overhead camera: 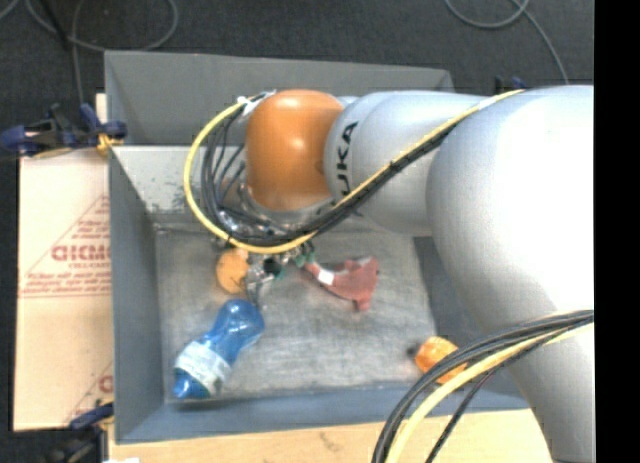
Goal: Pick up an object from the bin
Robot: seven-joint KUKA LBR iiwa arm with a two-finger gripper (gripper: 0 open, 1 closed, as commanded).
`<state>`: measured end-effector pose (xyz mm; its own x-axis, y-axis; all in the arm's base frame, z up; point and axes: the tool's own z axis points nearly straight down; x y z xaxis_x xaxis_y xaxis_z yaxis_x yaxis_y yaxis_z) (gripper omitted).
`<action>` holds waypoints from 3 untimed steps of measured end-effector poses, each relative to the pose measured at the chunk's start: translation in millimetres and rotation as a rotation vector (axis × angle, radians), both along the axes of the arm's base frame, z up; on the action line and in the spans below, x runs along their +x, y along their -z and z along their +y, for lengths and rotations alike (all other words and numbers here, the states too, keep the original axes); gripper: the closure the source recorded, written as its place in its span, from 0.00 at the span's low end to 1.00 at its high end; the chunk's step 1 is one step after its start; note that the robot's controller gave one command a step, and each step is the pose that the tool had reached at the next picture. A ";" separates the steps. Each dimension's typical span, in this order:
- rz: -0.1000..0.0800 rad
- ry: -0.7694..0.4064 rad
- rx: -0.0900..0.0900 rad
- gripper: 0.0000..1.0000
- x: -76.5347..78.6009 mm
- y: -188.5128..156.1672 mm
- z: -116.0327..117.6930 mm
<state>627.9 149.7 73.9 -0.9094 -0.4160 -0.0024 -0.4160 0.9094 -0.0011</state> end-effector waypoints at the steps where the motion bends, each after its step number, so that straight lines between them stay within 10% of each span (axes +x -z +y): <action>1: -0.003 -0.316 0.000 1.00 15.6 0.2 17.5; 2: -0.002 -0.315 0.001 1.00 15.6 0.2 17.6; 3: -0.004 -0.321 0.001 1.00 10.1 -149.9 29.6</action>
Offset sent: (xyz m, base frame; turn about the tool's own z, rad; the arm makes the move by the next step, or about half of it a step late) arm 0.0000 0.0000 0.0000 0.0000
